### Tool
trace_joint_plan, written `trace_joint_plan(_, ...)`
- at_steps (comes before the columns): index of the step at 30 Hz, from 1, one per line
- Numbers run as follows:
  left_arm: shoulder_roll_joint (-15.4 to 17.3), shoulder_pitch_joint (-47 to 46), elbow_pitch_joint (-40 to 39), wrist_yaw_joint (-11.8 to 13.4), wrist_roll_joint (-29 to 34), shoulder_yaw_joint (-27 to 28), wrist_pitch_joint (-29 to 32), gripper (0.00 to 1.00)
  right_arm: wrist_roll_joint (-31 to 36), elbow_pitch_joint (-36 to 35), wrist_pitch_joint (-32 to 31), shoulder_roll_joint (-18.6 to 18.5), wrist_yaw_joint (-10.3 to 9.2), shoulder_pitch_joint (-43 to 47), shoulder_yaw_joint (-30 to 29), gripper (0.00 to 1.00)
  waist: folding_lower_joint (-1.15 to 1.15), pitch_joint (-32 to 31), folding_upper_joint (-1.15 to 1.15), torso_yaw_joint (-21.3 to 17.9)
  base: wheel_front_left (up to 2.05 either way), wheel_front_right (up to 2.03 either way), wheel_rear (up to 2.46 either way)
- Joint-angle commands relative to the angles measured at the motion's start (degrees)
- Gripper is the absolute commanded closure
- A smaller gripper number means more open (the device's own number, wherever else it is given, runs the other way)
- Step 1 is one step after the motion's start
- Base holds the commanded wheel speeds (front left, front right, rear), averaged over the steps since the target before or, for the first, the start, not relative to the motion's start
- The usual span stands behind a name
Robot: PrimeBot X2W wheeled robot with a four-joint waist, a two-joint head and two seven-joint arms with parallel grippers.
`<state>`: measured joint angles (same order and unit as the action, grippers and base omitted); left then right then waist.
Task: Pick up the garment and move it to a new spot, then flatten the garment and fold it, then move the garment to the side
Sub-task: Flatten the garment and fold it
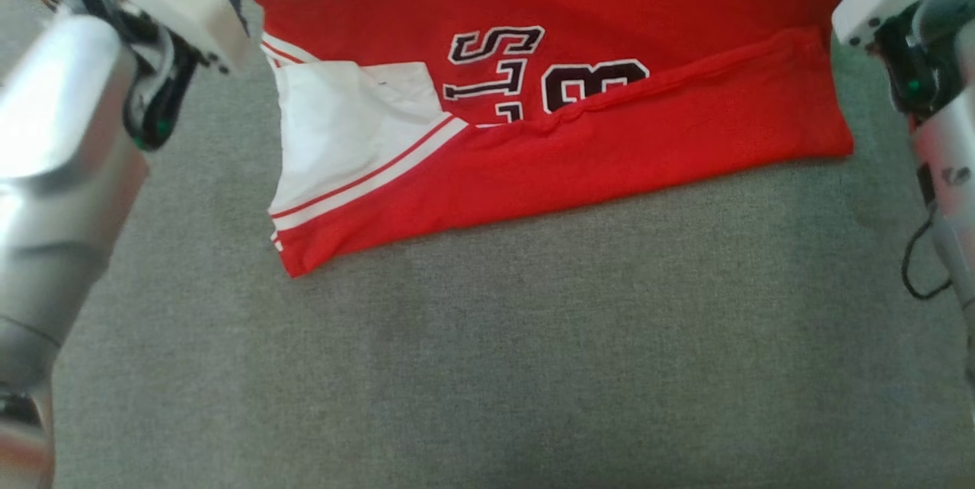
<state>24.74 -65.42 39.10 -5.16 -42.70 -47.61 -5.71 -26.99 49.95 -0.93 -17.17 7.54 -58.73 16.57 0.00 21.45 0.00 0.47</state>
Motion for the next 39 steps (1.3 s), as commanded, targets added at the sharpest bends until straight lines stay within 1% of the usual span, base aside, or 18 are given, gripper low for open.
trace_joint_plan(1, 2.23, -1.00, -0.75, -0.40, 0.07, 1.35, -0.72, 1.00, -1.16, -1.34, 0.21, -0.82, -0.05, 1.25, 1.09, 1.00, 0.00, -0.98, 0.00, 0.62, 0.00, 0.00, 0.00)
trace_joint_plan(4, 2.87, 1.88, -1.99, -1.29, -0.26, -0.46, -0.76, 1.00, -5.43, -1.07, -1.86, -1.66, -0.05, 3.90, 2.19, 1.00, 0.00, -2.63, 0.00, 1.27, 0.00, 0.00, 0.00)
trace_joint_plan(9, 4.77, 6.98, -7.26, -1.88, -3.15, -1.64, 0.41, 1.00, -10.67, -3.15, -5.53, -5.28, -0.05, 8.54, 5.80, 1.00, 0.00, -5.20, 0.00, 2.65, 0.00, 0.00, 0.00)
trace_joint_plan(15, 9.21, 13.16, -16.26, -2.17, -6.20, -5.26, 6.80, 1.00, -15.67, -6.06, -10.90, -9.98, -0.05, 13.81, 10.41, 1.00, 0.00, -8.21, 0.00, 3.84, 0.00, 0.00, 0.00)
trace_joint_plan(19, 12.37, 17.15, -22.26, -2.23, -8.10, -8.11, 11.53, 1.00, -17.40, -7.39, -14.07, -12.78, -0.05, 16.09, 13.42, 1.00, 0.00, -9.35, 0.00, 4.17, 0.00, 0.00, 0.00)
trace_joint_plan(23, 14.86, 20.05, -26.09, -2.25, -9.02, -10.39, 14.73, 1.00, -17.99, -8.29, -17.20, -14.98, -0.05, 17.41, 16.53, 1.00, 0.00, -9.68, 0.00, 4.20, 0.00, 0.00, 0.00)
trace_joint_plan(30, 16.32, 22.20, -28.76, -2.14, -9.69, -12.25, 17.31, 1.00, -18.75, -8.91, -20.77, -17.96, -0.05, 18.07, 20.00, 1.00, 0.00, -9.17, 0.00, 3.96, 0.00, 0.00, 0.00)
trace_joint_plan(36, 16.35, 22.63, -28.99, -1.51, -9.80, -12.57, 17.65, 1.00, -19.85, -9.17, -22.22, -18.81, -0.05, 18.34, 21.60, 1.00, 0.00, -8.52, 0.00, 3.62, 0.00, 0.00, 0.00)
trace_joint_plan(37, 16.31, 22.73, -28.86, -1.25, -9.69, -12.61, 17.56, 1.00, -20.07, -9.00, -22.27, -18.86, -0.05, 18.32, 21.56, 0.66, 0.00, -8.38, 0.00, 3.53, 0.00, 0.00, 0.00)
trace_joint_plan(38, 16.20, 22.80, -28.67, -0.74, -9.41, -12.54, 17.20, 0.90, -20.20, -8.60, -22.33, -18.90, -0.05, 18.30, 21.42, 0.00, 0.00, -8.28, 0.00, 3.45, 0.00, 0.00, 0.00)
trace_joint_plan(39, 16.04, 22.86, -28.46, -0.21, -8.96, -12.49, 16.65, 0.23, -20.34, -8.34, -22.37, -18.84, -0.05, 18.29, 21.34, 0.00, 0.00, -8.22, 0.00, 3.37, 0.00, 0.00, 0.00)
